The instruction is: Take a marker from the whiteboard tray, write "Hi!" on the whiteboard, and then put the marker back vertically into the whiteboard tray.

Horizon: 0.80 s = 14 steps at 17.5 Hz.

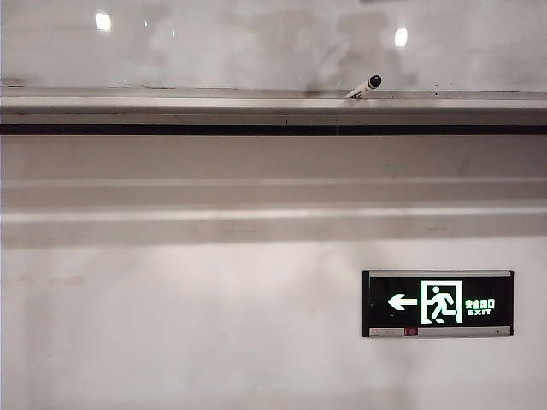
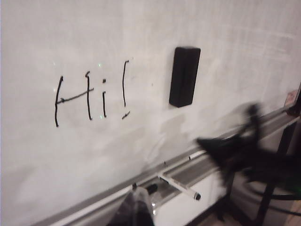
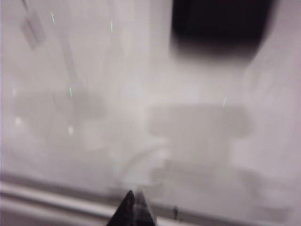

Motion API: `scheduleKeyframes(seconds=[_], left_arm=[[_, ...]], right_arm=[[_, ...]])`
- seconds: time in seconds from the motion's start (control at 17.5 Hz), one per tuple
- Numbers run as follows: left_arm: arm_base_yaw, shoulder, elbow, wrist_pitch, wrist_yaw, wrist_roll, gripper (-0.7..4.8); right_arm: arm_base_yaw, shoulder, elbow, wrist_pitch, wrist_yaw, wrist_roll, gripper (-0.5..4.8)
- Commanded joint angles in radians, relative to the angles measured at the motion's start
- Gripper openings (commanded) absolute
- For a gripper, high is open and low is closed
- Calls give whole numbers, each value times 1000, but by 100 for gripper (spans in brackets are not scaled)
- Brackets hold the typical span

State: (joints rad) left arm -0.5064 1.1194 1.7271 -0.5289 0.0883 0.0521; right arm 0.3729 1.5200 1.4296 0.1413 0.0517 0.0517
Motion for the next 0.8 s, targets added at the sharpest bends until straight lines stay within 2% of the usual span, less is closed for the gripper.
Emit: scheduleKeyframes(seconds=[0.06, 0.17, 0.34, 0.46, 0.57, 0.69, 0.8], left_arm=[[-1, -2, 3, 47, 3, -1, -7], [-1, -2, 3, 36, 8, -1, -7], [-1, -3, 3, 16, 74, -25, -7], [-1, -3, 3, -3, 69, -27, -7], [-2, -14, 3, -13, 69, -62, -7], [-2, -46, -1, -40, 48, -71, -7], [-2, -101, -48, -54, -18, -56, -7]], right_arm=[[-1, -121, 9, -82, 38, -17, -1], [-1, -216, 9, -200, 57, -34, -1], [-1, -353, 9, -365, 66, -34, -1], [-1, -419, 8, -445, 66, -65, -1], [-1, -468, 0, -527, 66, -90, -1], [0, -543, -77, -516, 67, -90, -1], [0, -638, -221, -431, 65, -89, -1]])
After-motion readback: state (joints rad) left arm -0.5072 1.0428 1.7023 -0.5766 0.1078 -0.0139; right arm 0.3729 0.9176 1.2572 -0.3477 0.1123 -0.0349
